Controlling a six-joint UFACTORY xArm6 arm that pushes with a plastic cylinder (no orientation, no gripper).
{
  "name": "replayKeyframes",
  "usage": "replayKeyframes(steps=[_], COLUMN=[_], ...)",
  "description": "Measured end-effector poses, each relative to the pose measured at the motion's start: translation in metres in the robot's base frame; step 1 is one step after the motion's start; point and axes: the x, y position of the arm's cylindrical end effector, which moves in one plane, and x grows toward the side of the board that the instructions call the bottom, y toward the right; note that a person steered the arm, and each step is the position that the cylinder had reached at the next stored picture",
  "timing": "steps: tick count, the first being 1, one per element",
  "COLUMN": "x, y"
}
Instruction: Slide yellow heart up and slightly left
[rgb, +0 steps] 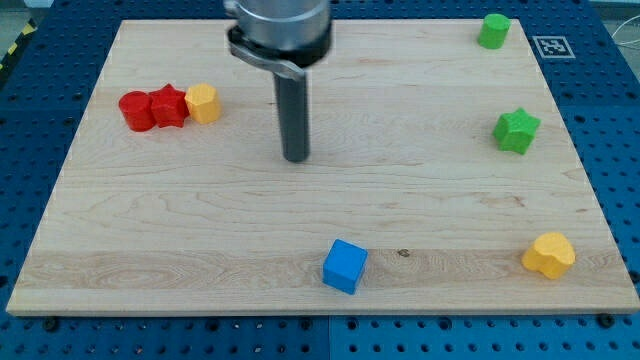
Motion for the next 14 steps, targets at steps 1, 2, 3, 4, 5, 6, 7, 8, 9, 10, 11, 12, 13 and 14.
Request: replayKeyframes(steps=[1,2,3,4,5,6,7,8,9,10,11,12,13,14], x=[0.036,0.065,0.093,0.12,0.14,0.157,0.158,0.155,0.155,0.15,0.134,0.13,0.154,0.157], y=[0.042,0.085,0.126,0.161,0.199,0.234,0.255,0.266,0.247,0.224,0.207,0.216,0.228,0.255])
